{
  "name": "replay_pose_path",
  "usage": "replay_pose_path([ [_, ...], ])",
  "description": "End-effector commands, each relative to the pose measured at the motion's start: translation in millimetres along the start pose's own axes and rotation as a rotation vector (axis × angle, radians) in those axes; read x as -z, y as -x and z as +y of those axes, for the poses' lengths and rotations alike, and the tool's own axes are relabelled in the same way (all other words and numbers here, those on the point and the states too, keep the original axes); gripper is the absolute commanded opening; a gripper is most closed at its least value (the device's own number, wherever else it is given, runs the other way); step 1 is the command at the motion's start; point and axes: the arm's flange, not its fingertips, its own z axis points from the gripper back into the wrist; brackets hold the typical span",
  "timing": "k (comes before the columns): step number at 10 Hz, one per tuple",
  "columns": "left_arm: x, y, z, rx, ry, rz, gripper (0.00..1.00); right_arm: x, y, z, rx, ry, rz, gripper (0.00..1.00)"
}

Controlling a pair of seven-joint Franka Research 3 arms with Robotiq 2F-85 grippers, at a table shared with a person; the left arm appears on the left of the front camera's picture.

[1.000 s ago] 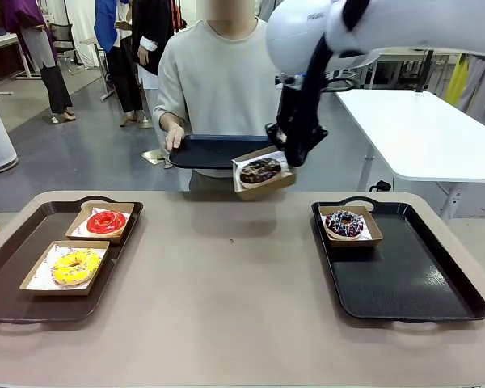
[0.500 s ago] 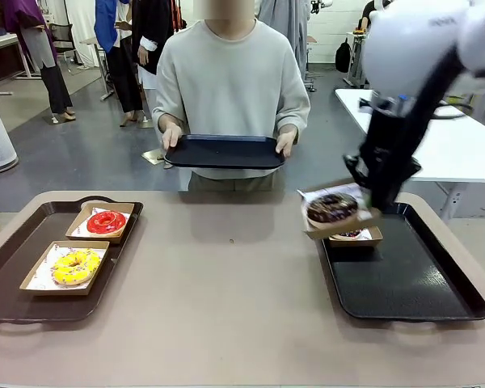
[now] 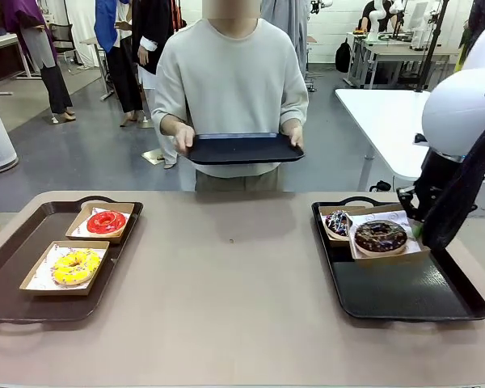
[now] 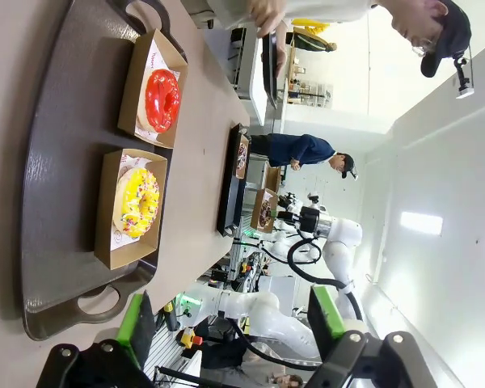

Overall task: Individually package the donuts and arrange them on the tray.
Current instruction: Place the picked Paper togo box on the Handle tray.

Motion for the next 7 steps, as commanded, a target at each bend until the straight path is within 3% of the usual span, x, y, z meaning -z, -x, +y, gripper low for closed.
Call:
replay_pose_path([
  [1,-2,1,-5,-0.015,0.005,0.007,1.00,25,-22,-7,-0.057,0.010,0.017,0.02],
  [3,-2,1,-5,-0.015,0.005,0.007,1.00,29,-30,-7,-0.091,0.042,0.032,0.02],
  [4,-2,1,-5,-0.015,0.005,0.007,1.00,27,-16,-11,-0.033,0.008,0.029,0.02],
  [7,-2,1,-5,-0.015,0.005,0.007,1.00,27,-16,-11,-0.033,0.008,0.029,0.02],
])
